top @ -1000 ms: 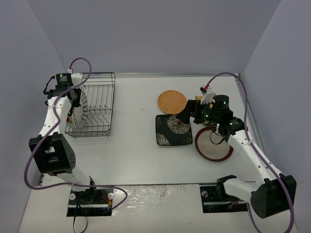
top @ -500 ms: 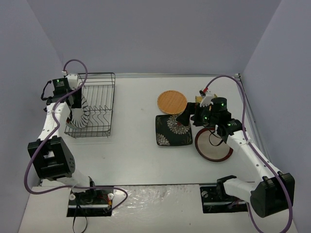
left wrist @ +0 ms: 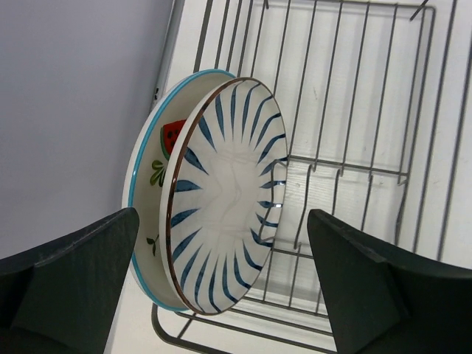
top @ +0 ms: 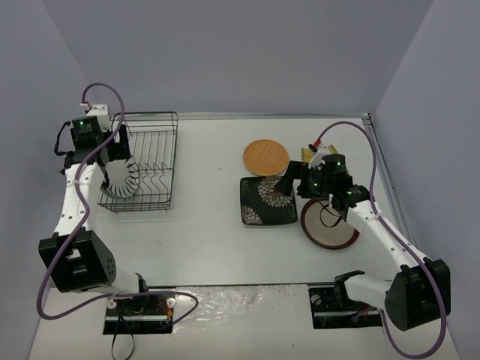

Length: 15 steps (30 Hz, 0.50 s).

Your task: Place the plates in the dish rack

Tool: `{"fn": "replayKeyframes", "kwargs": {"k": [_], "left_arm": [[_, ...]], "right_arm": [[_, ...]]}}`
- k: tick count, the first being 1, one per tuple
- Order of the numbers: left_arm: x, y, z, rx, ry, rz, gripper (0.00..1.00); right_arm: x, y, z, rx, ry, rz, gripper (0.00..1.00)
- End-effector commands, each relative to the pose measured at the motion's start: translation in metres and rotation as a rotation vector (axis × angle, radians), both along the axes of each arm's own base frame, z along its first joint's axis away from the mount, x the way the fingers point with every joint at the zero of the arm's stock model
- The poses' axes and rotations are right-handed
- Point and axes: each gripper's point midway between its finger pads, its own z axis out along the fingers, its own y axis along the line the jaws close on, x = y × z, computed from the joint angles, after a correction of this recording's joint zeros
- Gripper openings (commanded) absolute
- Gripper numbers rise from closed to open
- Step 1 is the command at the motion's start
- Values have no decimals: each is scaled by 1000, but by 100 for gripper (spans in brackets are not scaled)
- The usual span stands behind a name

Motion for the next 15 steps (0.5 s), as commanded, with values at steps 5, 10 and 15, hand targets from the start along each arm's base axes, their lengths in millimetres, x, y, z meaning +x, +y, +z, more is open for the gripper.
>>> {"fn": "replayKeyframes", "kwargs": {"k": [5,10,15], "left_arm": [[-18,-81,88,-310,-238,-95,97],[-42,-153,77,-442,-166,-264,97],[-73,-204,58,-537,-102,-385,97]], "right_arm": [[34,-16,-23,-15,43,-197,93],[49,-41,-38,-26,73,-322,90],[59,-41,-43,18,69,-333,84]]}}
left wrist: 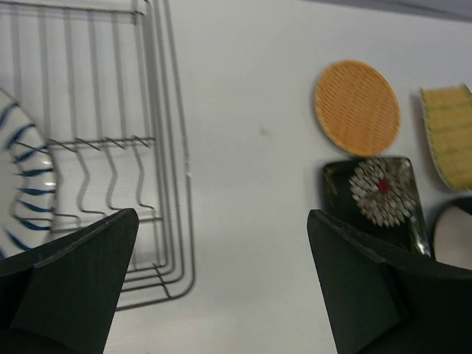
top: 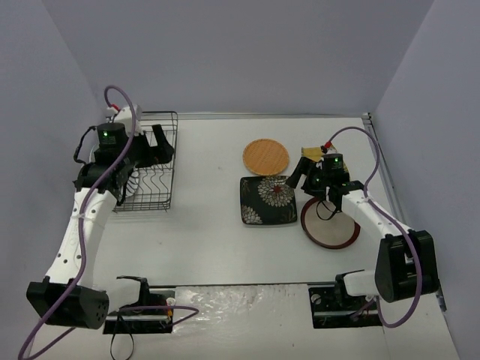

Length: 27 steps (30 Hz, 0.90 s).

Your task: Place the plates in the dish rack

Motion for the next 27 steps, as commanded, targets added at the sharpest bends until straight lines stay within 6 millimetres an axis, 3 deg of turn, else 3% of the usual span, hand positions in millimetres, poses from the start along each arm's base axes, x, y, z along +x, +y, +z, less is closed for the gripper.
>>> {"fn": "replayKeyframes", "kwargs": {"k": [1,6,17,27], "left_arm": [[-29,-45,-9,-143,43,-115,97],[-51,-73,-25,-183,86,-197,97],[-74,-96,-49,-179,141,-289,97],[-82,-113,-74,-227,197,-315,97]], "right_arm": [[26,4,11,37,-84,-24,82],[34,13,-13,7,-50,83,76],[35,22,-53,-55,7,244,69],[8,47,-81,24,90,364,54]]}}
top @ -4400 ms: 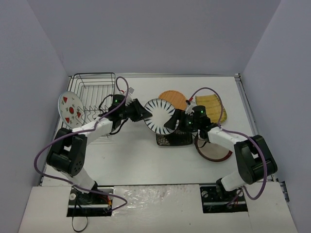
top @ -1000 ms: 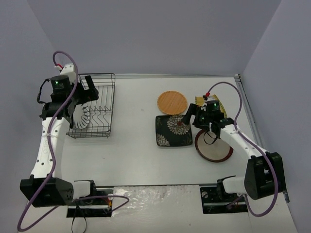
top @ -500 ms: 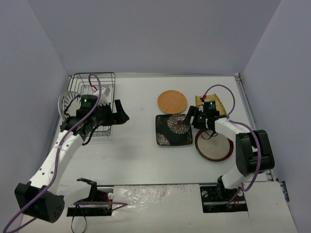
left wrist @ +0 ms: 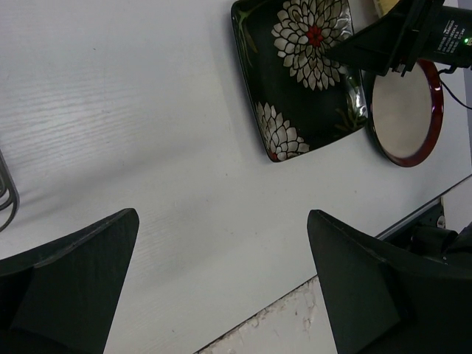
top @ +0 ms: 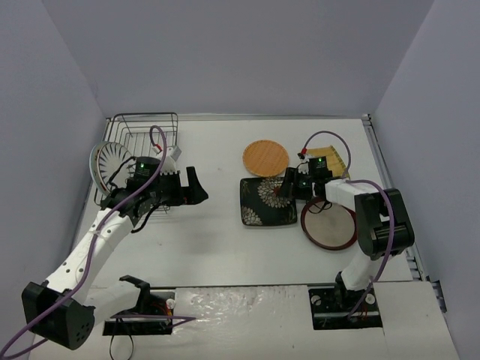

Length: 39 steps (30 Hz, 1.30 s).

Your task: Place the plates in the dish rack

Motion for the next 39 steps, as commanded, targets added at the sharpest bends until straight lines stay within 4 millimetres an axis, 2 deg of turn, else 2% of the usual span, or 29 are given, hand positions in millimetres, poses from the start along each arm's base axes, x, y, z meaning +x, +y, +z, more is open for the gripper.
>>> {"fn": "replayKeyframes", "kwargs": {"k": [1,4,9,12,21,26,32,39], "left_arm": [[10,-15,21,-81,-75,-6,97],[8,-18,15,-83,-64,-14,97],[2,-23,0,-89,-21,-14,97],[0,-27,-7,-103,1,-12,97],[-5,-48,-26,-200,83,27,97],[-2,-54,-34,-239,113,64,97],[1,-55,-46,-279,166,126,97],[5,-60,-62,-309,214,159,97]], "right_arm": [[-12,21,-5,57,18,83,49],[-20,26,-11,75,36,96,39],[-33,33,-16,101,54,101,1],[-32,37,-4,143,31,81,0],[-29,57,61,332,-34,0,0],[-31,62,73,399,22,-78,0],[-33,64,99,521,20,-176,0],[-36,63,109,549,13,-197,0]]}}
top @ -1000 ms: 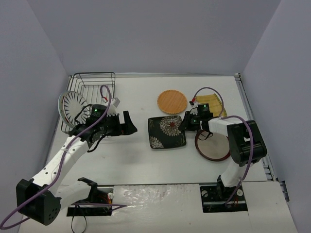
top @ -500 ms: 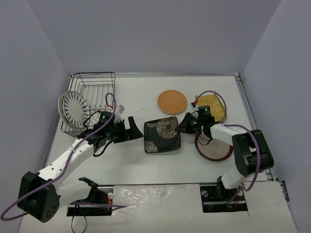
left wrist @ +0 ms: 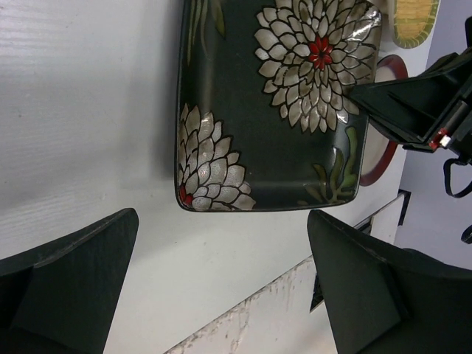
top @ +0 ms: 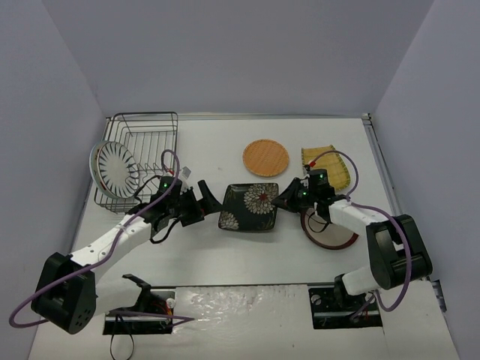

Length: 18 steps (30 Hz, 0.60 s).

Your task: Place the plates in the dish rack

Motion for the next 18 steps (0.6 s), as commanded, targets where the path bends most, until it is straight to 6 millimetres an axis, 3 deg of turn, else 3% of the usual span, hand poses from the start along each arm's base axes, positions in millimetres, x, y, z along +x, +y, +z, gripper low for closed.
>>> {"fn": "replayKeyframes", "kwargs": {"k": [1,18], "left_arm": [[20,-16,21,-104,-57,39,97],[33,-49,48,-215,-26,161,97]], "right_arm": [[20,18,71,180,-162,-22,0],[23,14,127,343,-267,-248,0]]}}
